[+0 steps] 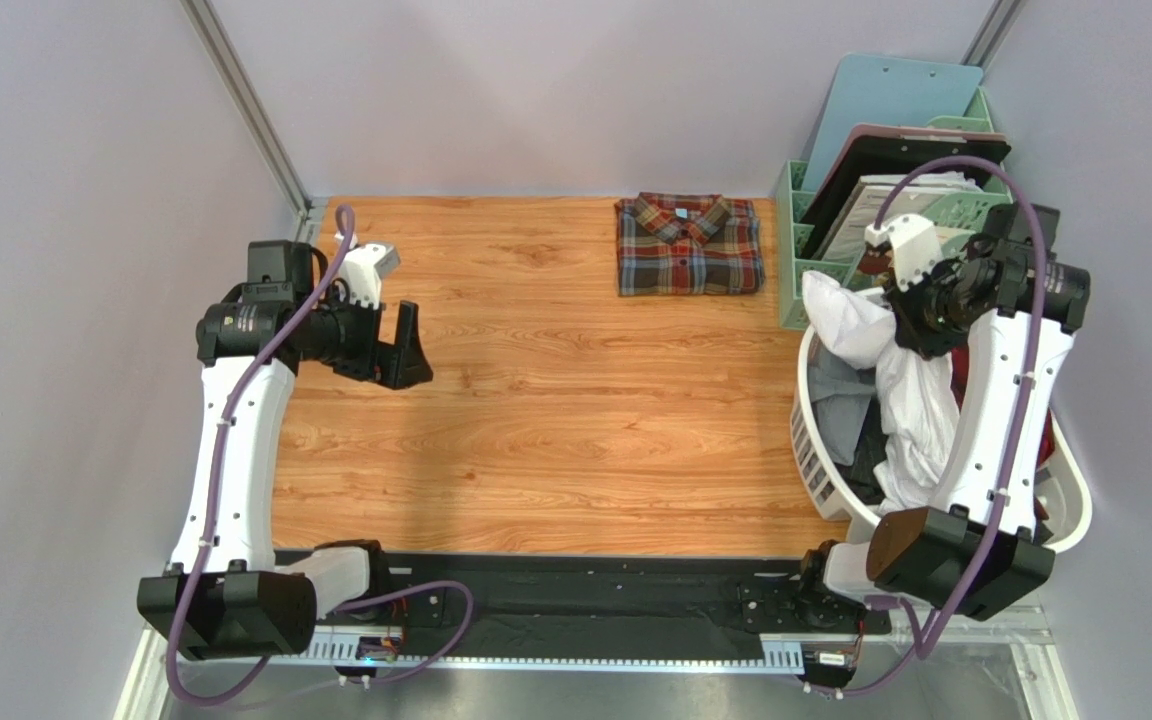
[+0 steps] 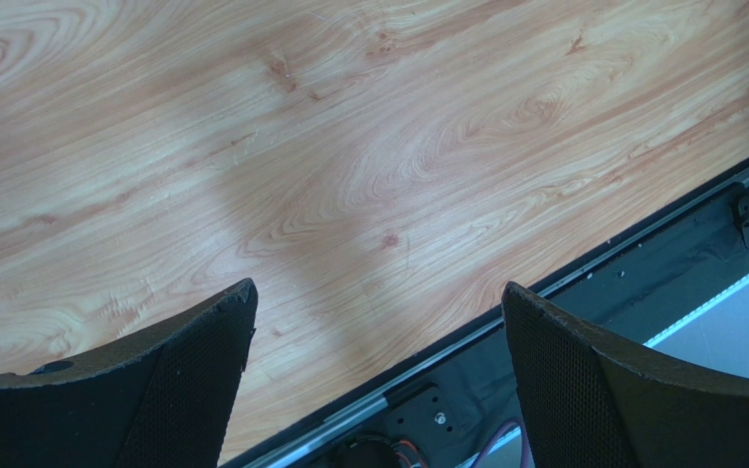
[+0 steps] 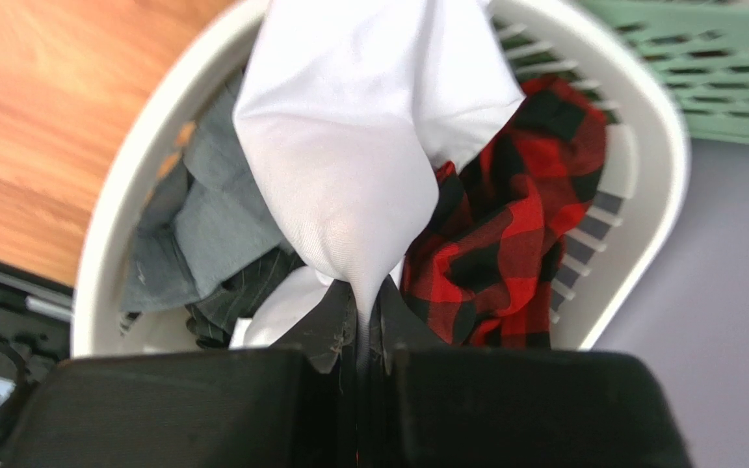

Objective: Fold and stack the long sleeve shirts
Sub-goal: Grab the shirt from the pile

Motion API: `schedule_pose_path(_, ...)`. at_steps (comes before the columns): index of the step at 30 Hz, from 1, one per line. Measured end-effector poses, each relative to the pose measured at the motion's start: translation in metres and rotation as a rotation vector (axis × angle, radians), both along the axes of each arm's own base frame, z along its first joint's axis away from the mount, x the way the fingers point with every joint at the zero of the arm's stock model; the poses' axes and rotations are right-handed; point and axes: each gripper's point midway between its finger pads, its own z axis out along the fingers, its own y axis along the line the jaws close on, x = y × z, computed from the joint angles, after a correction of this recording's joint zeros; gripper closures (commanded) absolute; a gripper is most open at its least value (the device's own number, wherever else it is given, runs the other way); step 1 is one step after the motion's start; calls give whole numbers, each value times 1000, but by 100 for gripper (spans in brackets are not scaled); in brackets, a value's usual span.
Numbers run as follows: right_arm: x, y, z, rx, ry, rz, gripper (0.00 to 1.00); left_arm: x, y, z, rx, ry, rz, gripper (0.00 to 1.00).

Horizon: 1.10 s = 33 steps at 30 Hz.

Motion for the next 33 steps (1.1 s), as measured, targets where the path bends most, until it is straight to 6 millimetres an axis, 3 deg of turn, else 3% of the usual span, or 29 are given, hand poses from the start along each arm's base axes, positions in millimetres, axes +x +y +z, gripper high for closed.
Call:
schedule_pose_path(5, 10, 14, 64, 51, -199, -32, 100, 12, 1, 10, 2, -15, 1, 1)
schedule_pose_path(9, 3, 25, 110, 74, -337, -61, 100, 27, 2, 25, 4, -44, 0, 1)
schedule_pose_path(16, -39, 44, 152, 103, -496, -143, 100, 43, 3, 43, 4, -76, 2, 1)
schedule_pose_path(20, -47, 48, 183, 112, -635, -180, 100, 48, 3, 50, 2, -88, 5, 1)
schedule_pose_path(23, -40, 48, 221, 130, -769, -192, 100, 51, 3, 54, -2, -94, 10, 1)
schedule_pose_path(27, -16, 51, 267, 198, -904, -172, 100, 56, 3, 62, -6, -117, 18, 1)
schedule_pose_path(33, 32, 63, 307, 389, -995, -110, 100, 60, 2, 72, -15, -151, 34, 1)
